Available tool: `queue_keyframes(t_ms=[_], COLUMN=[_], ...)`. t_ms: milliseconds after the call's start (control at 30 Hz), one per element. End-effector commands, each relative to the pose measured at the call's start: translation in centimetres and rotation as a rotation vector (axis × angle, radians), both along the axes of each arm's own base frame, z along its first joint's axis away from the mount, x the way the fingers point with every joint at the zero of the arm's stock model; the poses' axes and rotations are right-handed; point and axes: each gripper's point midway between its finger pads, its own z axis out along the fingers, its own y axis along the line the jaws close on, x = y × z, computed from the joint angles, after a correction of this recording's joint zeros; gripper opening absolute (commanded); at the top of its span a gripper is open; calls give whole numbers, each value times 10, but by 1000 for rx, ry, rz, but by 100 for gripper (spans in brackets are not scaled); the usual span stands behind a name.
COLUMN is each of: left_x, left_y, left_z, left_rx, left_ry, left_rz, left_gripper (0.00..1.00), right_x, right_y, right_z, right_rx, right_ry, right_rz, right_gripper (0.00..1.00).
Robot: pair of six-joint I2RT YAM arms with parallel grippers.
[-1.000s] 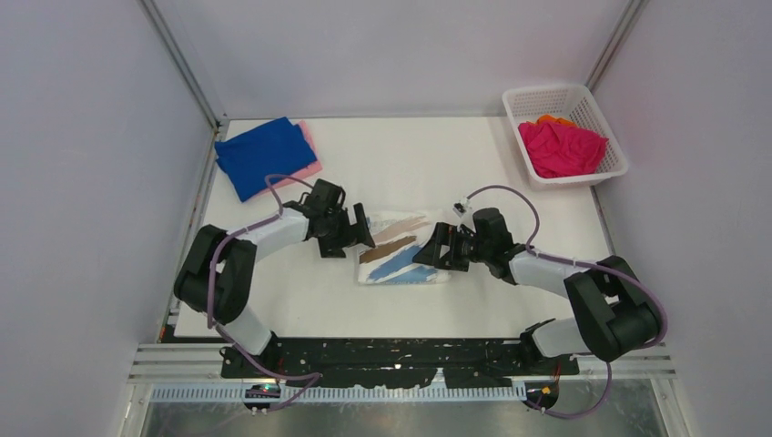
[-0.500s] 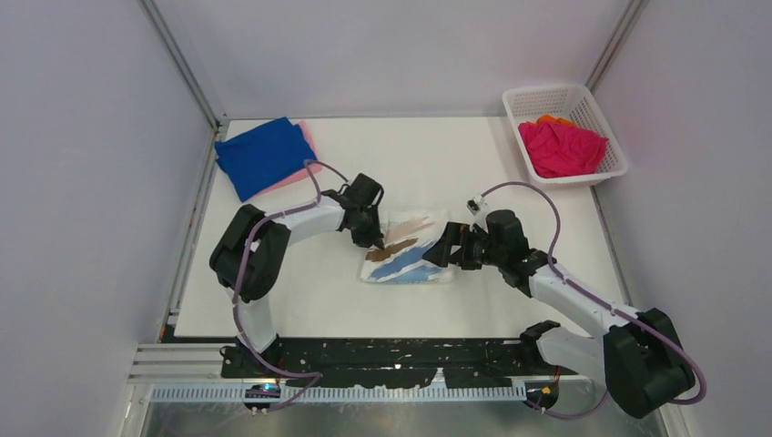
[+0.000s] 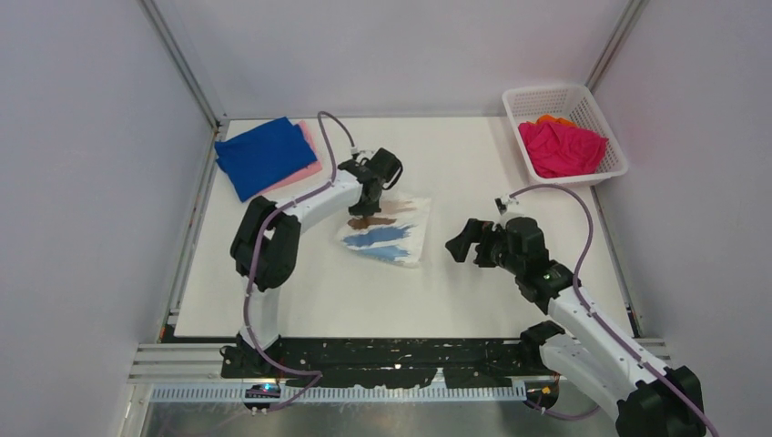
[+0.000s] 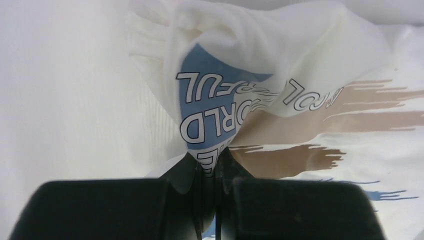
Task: Fold and stack the t-shirts
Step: Put the neatly folded tshirt into the corner of the board with the left arm
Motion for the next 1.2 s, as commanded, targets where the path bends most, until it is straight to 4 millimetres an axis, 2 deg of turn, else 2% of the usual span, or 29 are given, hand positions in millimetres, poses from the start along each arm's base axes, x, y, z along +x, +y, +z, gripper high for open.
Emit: queue_keyframes(t_ms=[0, 100, 300, 500, 867, 967, 1167], left_x=[53, 81, 137, 181, 198, 202, 209], left_y=[31, 40, 62, 86, 155, 165, 172], left_z=[41, 51, 78, 120, 173, 184, 204], left_rx=[208, 244, 250, 216, 253, 267, 285], left_ry=[-146, -170, -236, -345, -443, -460, -496], left_rz=[46, 62, 109, 142, 239, 221, 178], left_gripper=[0, 0, 0, 0, 0, 0, 0], right_x=[12, 13, 15, 17, 21, 21, 22], right_y=[-38, -55, -72, -83, -87, -87, -87], right_z=[5, 11, 19, 18, 7, 6, 2], right_rx=[-108, -139, -160, -183, -231, -234, -246], right_ry=[-85, -134, -204, -229, -195, -191, -178], right_rz=[-175, -252, -335, -388, -399, -398, -396], right_gripper=[95, 95, 96, 95, 95, 95, 95])
